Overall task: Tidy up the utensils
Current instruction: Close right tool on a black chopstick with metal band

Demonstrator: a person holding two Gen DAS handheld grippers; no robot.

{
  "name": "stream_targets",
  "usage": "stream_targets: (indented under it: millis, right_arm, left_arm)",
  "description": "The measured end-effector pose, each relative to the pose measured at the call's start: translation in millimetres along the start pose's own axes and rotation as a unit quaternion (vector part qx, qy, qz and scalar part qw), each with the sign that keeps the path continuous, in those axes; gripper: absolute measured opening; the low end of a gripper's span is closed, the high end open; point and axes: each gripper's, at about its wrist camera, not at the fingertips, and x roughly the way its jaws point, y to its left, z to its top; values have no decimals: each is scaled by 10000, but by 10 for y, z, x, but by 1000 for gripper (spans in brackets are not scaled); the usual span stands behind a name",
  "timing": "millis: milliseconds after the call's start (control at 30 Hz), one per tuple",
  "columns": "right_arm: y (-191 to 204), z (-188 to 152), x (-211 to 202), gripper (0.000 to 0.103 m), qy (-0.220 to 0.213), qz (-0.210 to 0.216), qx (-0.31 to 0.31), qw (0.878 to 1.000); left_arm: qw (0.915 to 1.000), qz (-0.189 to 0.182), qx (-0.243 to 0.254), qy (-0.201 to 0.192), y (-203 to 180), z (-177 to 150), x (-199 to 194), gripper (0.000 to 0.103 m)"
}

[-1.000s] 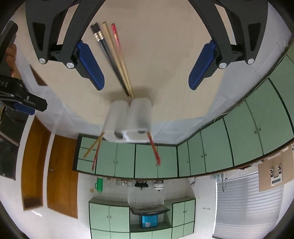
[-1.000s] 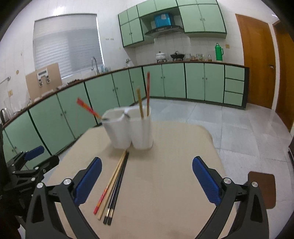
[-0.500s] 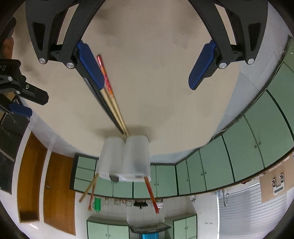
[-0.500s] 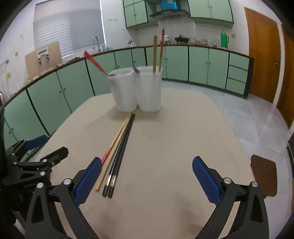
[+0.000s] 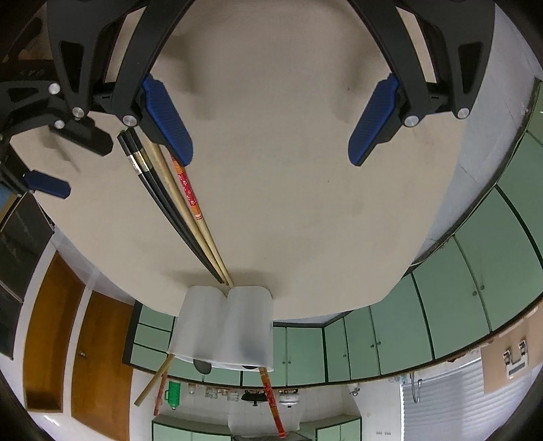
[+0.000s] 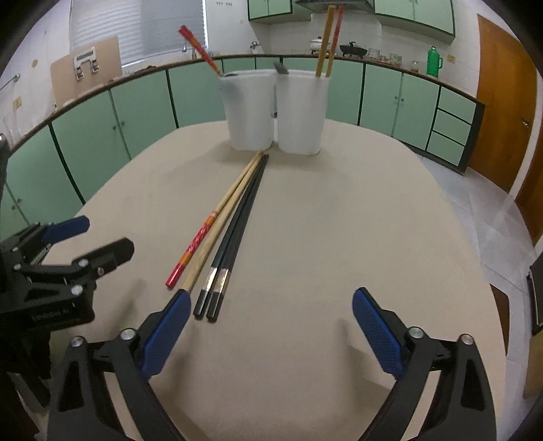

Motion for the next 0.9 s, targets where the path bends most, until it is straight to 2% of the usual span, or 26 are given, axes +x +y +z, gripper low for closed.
stream_targets:
  millis: [300,633,700,900]
  right_arm:
    - [55,-33,72,77,257,-29,-122,9996]
    - [-17,-45,100,76,378,-256,-60,9989]
    - [-53,-51,77,71,336,-178,18,9993]
    - [41,-83,37,45,306,80,-97,9995]
  left_arm:
    - [10000,-15,-19,78,-18,-2,38,90]
    - [9999,-34,-54,124,-11,5,69,90]
    - [9999,-33,-56,123,-12,6,74,90]
    - [9999,-11,-18,108,-12,3,71,90]
